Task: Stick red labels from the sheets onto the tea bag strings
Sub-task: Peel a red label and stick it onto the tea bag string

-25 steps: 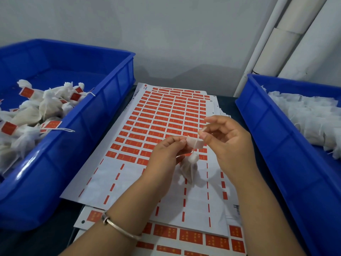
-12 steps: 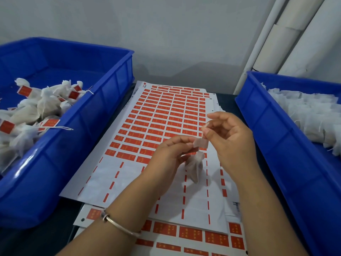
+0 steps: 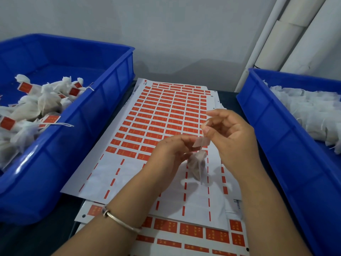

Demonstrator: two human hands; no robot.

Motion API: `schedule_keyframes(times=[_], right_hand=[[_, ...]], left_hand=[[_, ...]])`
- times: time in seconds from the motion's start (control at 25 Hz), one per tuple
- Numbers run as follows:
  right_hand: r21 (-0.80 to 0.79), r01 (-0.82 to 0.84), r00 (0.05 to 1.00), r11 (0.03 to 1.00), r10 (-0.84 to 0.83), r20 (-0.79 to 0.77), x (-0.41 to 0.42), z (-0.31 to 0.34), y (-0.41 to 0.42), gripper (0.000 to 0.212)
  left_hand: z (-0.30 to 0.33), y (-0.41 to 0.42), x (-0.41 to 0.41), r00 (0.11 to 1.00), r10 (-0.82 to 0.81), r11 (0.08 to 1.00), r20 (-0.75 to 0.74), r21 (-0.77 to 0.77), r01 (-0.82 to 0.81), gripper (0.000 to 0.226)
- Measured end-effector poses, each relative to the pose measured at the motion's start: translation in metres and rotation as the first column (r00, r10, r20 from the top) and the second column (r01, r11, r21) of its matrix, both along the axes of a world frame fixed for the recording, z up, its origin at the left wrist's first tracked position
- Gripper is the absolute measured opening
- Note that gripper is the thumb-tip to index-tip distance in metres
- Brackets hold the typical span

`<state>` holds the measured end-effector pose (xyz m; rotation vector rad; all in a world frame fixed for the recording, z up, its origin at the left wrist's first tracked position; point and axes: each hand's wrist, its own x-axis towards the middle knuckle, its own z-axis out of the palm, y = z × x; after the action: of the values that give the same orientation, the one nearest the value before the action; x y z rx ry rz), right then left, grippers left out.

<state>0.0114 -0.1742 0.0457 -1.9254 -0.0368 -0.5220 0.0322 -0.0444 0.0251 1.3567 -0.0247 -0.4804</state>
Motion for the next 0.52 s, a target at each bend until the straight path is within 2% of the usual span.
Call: schedule_keyframes(times=[0.08, 0.16, 0.28, 0.52], right_hand=[[0.024, -0.001, 1.0, 1.0, 0.0, 0.008, 0.0, 0.0, 0.0, 0.025], [0.044, -0.022, 1.0, 0.999, 0.022, 0.011, -0.001, 0.0, 0.0, 0.024], [0.041, -0.054, 0.998, 0.998, 0.053, 0.024, -0.002, 0.001, 0.0, 0.024], [0.045, -0.083, 0.996, 0.996, 0.081, 0.033, -0.003, 0.002, -0.003, 0.026]], left_hand=[[0.001, 0.0, 0.001, 0.998, -0.007, 0.998, -0.059, -0.07, 0.003, 0.028], [-0.002, 0.0, 0.0, 0.999, 0.008, 0.994, -0.042, -0.109, -0.013, 0.024], [-0.009, 0.003, 0.0, 0.999, -0.033, 0.993, 0.042, -0.113, 0.037, 0.018], [-0.014, 0.004, 0.0, 0.983, -0.145, 0.987, 0.116, -0.055, 0.152, 0.015]])
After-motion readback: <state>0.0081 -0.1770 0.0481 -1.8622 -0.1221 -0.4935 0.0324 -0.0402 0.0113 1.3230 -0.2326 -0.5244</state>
